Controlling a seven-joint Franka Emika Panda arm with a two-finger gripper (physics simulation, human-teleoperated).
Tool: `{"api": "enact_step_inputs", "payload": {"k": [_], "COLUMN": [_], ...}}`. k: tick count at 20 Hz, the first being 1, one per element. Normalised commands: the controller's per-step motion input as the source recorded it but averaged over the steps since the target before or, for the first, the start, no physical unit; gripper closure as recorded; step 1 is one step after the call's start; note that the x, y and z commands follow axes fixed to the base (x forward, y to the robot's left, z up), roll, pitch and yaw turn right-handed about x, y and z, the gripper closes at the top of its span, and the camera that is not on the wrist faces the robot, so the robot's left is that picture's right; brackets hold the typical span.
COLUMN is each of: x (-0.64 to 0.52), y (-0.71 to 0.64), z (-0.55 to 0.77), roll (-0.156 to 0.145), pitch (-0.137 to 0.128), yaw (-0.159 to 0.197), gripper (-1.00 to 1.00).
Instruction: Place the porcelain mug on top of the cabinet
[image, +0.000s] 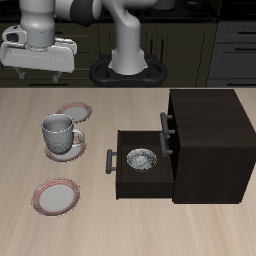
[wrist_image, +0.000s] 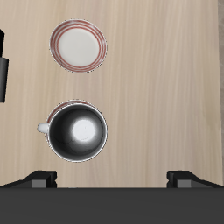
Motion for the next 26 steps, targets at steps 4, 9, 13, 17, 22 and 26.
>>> {"api": "enact_step_inputs", "payload": {"k": [4,9,13,17,22,26], "x": [-0.04,0.0,0.04,0.01,0.0,0.0], "y": [-0.05,0.05,-0.12,-0.06,-0.1,0.04], "z": [-0.19,-0.33,-0.28,-0.38,-0.39,-0.32], "roll": [-0.02,-0.008,-0.04,-0.001,-0.004,-0.004], "pitch": [-0.059,-0.065,-0.022,0.019,0.007,0.008], "yaw": [-0.059,0.052,-0.016,-0.029,-0.03,-0.015], "gripper": [-1.0,-1.0,-1.0,-1.0,-1.0,-1.0]}}
